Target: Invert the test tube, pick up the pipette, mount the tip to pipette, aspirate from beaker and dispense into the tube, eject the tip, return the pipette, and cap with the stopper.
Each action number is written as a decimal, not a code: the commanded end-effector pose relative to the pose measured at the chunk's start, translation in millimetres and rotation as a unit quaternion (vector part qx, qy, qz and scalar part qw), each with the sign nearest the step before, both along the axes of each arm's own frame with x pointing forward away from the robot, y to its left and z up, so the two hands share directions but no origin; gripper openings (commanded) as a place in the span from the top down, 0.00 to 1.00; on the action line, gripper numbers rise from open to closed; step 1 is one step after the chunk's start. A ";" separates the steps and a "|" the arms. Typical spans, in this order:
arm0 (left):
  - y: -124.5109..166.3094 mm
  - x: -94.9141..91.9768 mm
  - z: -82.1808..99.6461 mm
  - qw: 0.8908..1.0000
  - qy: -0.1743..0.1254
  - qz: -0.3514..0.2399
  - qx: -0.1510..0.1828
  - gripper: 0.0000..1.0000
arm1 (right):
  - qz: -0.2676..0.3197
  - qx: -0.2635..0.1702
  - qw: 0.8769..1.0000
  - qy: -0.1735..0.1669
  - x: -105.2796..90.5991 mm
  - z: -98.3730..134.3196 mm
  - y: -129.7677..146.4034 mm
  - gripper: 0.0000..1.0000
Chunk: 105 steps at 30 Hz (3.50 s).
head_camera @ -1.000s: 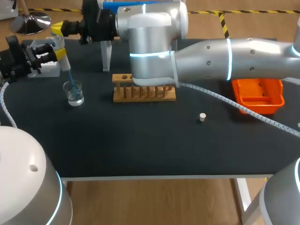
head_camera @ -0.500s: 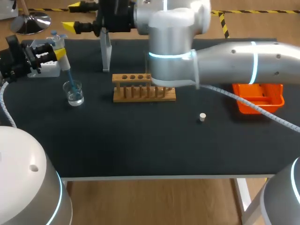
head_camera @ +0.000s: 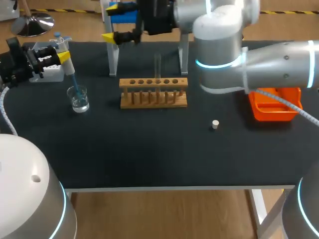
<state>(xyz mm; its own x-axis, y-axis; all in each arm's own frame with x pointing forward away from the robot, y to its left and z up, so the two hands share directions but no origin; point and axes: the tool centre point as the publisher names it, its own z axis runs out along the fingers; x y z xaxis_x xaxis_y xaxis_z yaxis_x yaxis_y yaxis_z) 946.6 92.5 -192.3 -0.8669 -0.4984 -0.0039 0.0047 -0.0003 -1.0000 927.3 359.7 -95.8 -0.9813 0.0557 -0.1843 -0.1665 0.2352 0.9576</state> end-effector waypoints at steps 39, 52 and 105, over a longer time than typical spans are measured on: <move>0.8 -0.5 0.7 1.000 0.000 -0.001 0.000 1.00 | 0.027 -0.074 0.997 0.022 28.6 -112.9 -165.8 0.00; 0.8 -0.5 0.7 1.000 0.000 -0.001 0.000 1.00 | 0.016 -0.075 0.997 0.031 47.5 -146.4 -163.6 0.00; 0.8 -0.5 0.7 1.000 0.000 -0.001 0.000 1.00 | 0.000 -0.145 0.989 0.032 76.5 -198.7 -108.6 0.00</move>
<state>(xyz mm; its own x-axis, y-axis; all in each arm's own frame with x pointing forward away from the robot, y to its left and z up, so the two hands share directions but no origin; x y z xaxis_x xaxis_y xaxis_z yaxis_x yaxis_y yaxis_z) 946.6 92.5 -192.3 -0.8669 -0.4984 -0.0039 0.0047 -0.0003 -1.0000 1000.5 248.6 -293.6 -0.9909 0.0154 -0.1337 -0.1088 0.4934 0.8629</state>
